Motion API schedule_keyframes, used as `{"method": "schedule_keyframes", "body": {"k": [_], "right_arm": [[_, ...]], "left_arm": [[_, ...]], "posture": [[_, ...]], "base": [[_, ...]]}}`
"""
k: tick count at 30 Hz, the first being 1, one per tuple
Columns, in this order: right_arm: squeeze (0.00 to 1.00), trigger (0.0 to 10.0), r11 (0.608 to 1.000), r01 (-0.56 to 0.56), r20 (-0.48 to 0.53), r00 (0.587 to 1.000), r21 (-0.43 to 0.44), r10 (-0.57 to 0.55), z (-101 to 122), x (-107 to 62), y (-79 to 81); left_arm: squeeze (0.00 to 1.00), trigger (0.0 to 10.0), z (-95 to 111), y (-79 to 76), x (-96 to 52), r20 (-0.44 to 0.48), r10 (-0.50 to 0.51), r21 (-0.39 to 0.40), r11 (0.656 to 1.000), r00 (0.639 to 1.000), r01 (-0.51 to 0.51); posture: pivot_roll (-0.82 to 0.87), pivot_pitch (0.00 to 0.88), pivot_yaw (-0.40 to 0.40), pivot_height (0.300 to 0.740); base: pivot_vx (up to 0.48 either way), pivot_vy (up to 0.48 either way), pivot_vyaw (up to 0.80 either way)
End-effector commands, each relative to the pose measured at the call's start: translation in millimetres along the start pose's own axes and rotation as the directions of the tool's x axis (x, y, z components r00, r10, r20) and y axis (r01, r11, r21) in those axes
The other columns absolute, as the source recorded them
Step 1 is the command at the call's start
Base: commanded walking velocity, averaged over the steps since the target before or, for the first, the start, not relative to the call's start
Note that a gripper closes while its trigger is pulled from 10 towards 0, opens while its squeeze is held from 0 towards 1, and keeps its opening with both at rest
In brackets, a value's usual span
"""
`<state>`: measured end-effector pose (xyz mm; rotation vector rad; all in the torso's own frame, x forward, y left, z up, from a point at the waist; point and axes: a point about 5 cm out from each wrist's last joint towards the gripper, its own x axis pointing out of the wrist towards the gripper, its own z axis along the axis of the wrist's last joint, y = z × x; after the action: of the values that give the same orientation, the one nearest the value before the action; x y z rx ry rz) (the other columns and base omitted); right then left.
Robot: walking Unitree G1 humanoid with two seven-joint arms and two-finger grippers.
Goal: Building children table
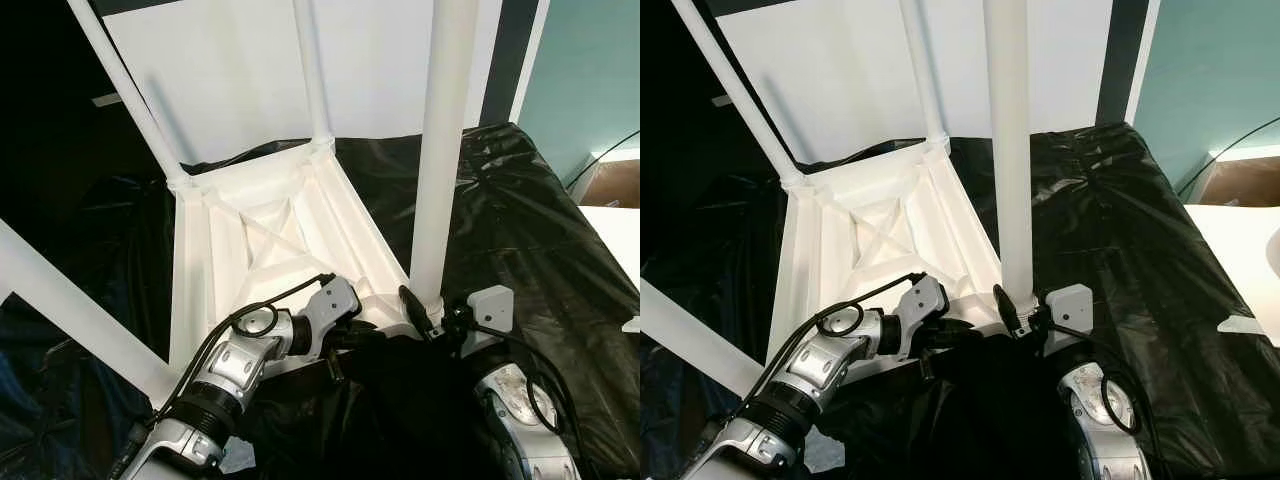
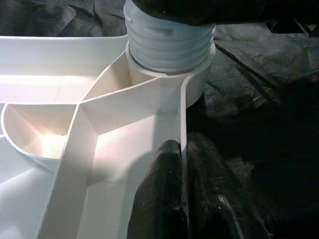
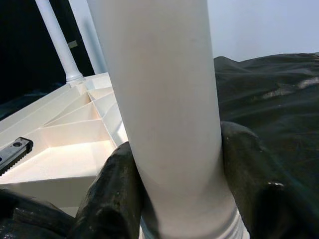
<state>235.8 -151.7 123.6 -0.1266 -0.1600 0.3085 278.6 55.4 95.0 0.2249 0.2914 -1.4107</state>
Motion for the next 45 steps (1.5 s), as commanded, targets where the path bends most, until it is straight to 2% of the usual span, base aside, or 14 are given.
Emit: {"method": "schedule_keyframes", "body": {"k": [1, 4, 5, 9, 12, 13, 14, 15, 23, 29, 37, 39, 42, 45], "right_arm": [[1.0, 10.0, 1.0, -0.012, -0.029, 1.0, 0.011, 0.013, -3, 6.7, -18.2], [1.0, 10.0, 0.993, -0.119, -0.026, 0.992, 0.018, 0.12, -2, 12.6, -15.9], [0.0, 10.0, 0.985, -0.172, -0.02, 0.985, 0.011, 0.172, 0, 14.9, -15.8], [0.0, 10.0, 0.952, -0.307, -0.033, 0.951, 0.0, 0.306, 2, 18.4, -16.9], [0.0, 10.0, 0.862, -0.507, -0.075, 0.859, 0.026, 0.507, 4, 19.5, -20.2], [0.0, 4.8, 0.826, -0.564, -0.103, 0.82, 0.026, 0.563, 4, 18.5, -21.3], [0.0, 4.8, 0.804, -0.595, -0.123, 0.796, 0.025, 0.593, 3, 17.8, -22.1], [0.0, 0.0, 0.778, -0.628, -0.147, 0.767, 0.032, 0.625, 2, 16.4, -25.0], [0.0, 0.0, 0.737, -0.673, -0.193, 0.716, 0.065, 0.671, 0, 17.0, -38.9], [0.0, 0.0, 0.77, -0.629, -0.173, 0.751, 0.106, 0.637, -2, 17.2, -37.5], [0.0, 0.0, 0.85, -0.488, -0.065, 0.859, 0.197, 0.508, 0, 4.7, 1.4], [0.0, 0.0, 0.958, -0.226, -0.01, 0.973, 0.177, 0.231, 2, 6.4, 1.1], [0.0, 0.0, 0.991, 0.072, -0.01, 0.997, 0.117, -0.071, 0, 2.1, -13.7], [0.0, 0.0, 0.982, 0.18, -0.006, 0.984, 0.052, -0.18, 1, -3.3, -22.8]], "left_arm": [[0.0, 10.0, -33, -19.5, 1.4, -0.005, -0.075, -0.149, 0.986, 0.997, 0.073], [0.0, 10.0, -34, -20.4, 1.1, -0.006, -0.073, -0.153, 0.986, 0.997, 0.072], [0.0, 10.0, -34, -20.7, 1.1, -0.006, -0.073, -0.154, 0.985, 0.997, 0.071], [0.0, 10.0, -34, -21.3, 1.8, -0.004, -0.072, -0.156, 0.985, 0.997, 0.071], [0.0, 10.0, -33, -21.8, 3.8, 0.002, -0.073, -0.155, 0.985, 0.997, 0.072], [0.0, 10.0, -33, -21.6, 4.5, 0.003, -0.073, -0.155, 0.985, 0.997, 0.072], [0.0, 10.0, -32, -21.4, 4.9, 0.004, -0.072, -0.155, 0.985, 0.997, 0.072], [0.0, 10.0, -32, -21.1, 5.1, 0.005, -0.071, -0.154, 0.986, 0.997, 0.071], [0.0, 10.0, -32, -21.7, 4.2, 0.007, -0.066, -0.155, 0.986, 0.998, 0.066], [0.0, 10.0, -33, -23.0, 3.8, 0.005, -0.065, -0.158, 0.985, 0.998, 0.065], [0.0, 10.0, -31, -22.0, 2.1, 0.015, -0.049, -0.163, 0.985, 0.999, 0.051], [0.0, 10.0, -32, -26.8, 2.1, 0.013, -0.063, -0.169, 0.984, 0.998, 0.064], [0.0, 10.0, -35, -31.1, 0.3, 0.003, -0.078, -0.174, 0.982, 0.997, 0.078], [0.0, 10.0, -36, -30.8, -2.8, -0.004, -0.08, -0.175, 0.982, 0.997, 0.078]], "posture": [[-0.06, 0.0, 0.094, 0.74], [-0.06, 0.0, 0.093, 0.74], [-0.06, 0.0, 0.093, 0.74], [-0.07, 0.0, 0.091, 0.74], [-0.07, 0.0, 0.089, 0.74], [-0.07, 0.0, 0.085, 0.74], [-0.07, 0.0, 0.085, 0.74], [-0.06, 0.0, 0.083, 0.74], [-0.06, 0.0, 0.078, 0.74], [-0.06, 0.0, 0.078, 0.74], [-0.04, 0.0, 0.077, 0.74], [-0.03, 0.0, 0.088, 0.74], [-0.03, 0.0, 0.096, 0.74], [-0.03, 0.0, 0.098, 0.74]], "base": [[0.0, 0.0, 0.0], [0.0, 0.0, 0.0], [0.0, 0.0, 0.0], [0.0, 0.0, 0.0], [0.0, 0.0, 0.0], [0.0, 0.0, 0.0], [0.0, 0.0, 0.0], [0.0, 0.0, 0.0], [0.0, 0.0, 0.0], [0.0, 0.0, 0.0], [0.0, 0.0, 0.0], [0.0, 0.0, 0.0], [0.0, 0.0, 0.0], [0.0, 0.0, 0.0]]}}
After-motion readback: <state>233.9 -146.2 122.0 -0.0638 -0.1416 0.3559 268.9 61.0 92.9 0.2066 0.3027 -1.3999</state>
